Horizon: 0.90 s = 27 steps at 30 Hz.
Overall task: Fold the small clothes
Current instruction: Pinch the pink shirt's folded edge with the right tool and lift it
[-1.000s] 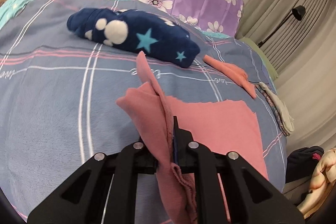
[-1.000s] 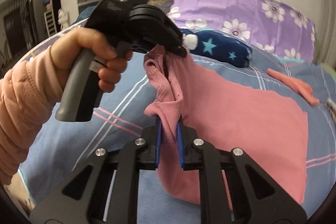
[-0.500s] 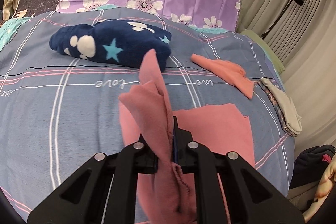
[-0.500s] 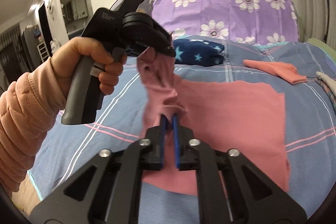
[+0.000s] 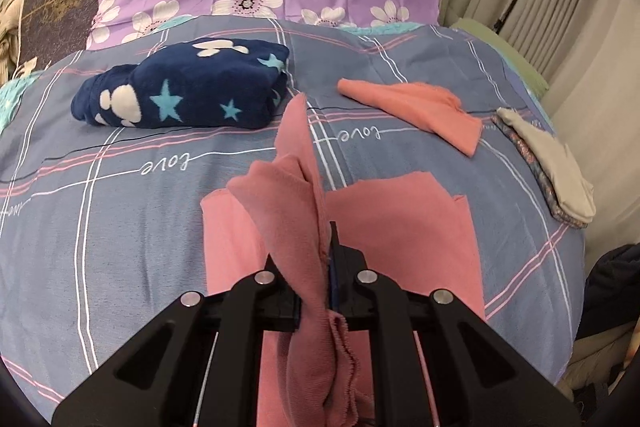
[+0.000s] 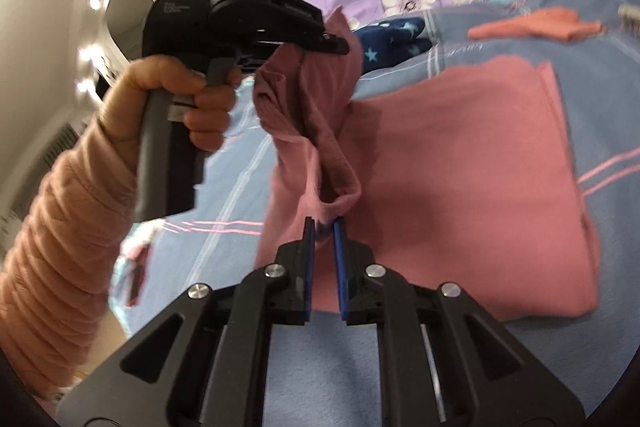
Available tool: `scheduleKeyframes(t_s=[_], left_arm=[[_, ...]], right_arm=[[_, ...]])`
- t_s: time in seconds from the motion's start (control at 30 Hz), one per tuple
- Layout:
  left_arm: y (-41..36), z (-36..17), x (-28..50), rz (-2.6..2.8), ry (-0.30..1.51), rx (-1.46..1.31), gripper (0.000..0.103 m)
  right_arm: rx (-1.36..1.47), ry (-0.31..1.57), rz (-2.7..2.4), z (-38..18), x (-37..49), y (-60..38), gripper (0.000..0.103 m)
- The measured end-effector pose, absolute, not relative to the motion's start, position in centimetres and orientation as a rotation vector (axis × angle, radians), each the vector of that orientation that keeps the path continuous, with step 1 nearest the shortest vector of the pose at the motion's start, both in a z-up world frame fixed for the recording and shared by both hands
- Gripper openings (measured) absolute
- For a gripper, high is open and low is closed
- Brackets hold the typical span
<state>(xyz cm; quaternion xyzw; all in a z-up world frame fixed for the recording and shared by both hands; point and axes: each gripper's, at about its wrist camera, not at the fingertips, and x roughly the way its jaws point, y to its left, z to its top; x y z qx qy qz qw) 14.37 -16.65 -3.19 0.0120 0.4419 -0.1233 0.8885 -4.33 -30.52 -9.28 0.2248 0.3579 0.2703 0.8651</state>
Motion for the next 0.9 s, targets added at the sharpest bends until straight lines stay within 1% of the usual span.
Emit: scheduleKeyframes(t_s=[0.03,0.07,0.2,0.3,0.33,0.37,0.4,0.43,0.53,0.63,0.77,0.9], left_arm=[[-16.9,-3.3,14.4,-0.256,0.92,0.034,0.009],[-17.3,-3.3,14.4,-0.255,0.922,0.041,0.009],[-17.8,-3.5,14.4,-0.256,0.929,0.046,0.009],[-17.9,-3.6,14.3,-0.258,0.929,0.05,0.01],[-17.9,-3.5,14.3,-0.258,0.929,0.052,0.009],[-17.8,-3.5,14.2,-0.259,0.929,0.053,0.009],[-17.7,-3.5,14.2,-0.259,0.929,0.052,0.009],[-17.8,-3.5,14.2,-0.258,0.928,0.05,0.009],[-18.0,-3.1,14.2,-0.269,0.916,0.035,0.009],[-19.6,-2.7,14.1,-0.304,0.908,0.041,0.009],[-24.0,-2.9,14.2,-0.348,0.9,0.122,0.009],[-28.9,-4.4,14.7,-0.37,0.916,0.196,0.009]], right_arm=[[0.493,0.756,0.577,-9.5,-4.2,-30.7,0.053],[0.506,0.762,0.584,-9.6,-4.2,-30.7,0.058],[0.51,0.824,0.581,-10.8,-2.5,-29.7,0.058],[0.594,0.869,0.57,-12.0,-1.0,-29.6,0.058],[0.653,0.884,0.574,-12.6,-0.4,-29.9,0.051],[0.688,0.89,0.582,-12.9,-0.1,-30.0,0.025],[0.709,0.893,0.599,-12.8,0.1,-30.2,0.01],[0.71,0.878,0.586,-12.5,-0.2,-30.4,0.005],[0.634,0.796,0.517,-10.5,-1.9,-31.3,0.004],[0.579,0.76,0.481,-9.1,-3.3,-31.9,0.004],[0.542,0.733,0.395,-8.7,-4.8,-33.4,0.004],[0.568,0.718,0.321,-9.4,-5.9,-35.9,0.004]])
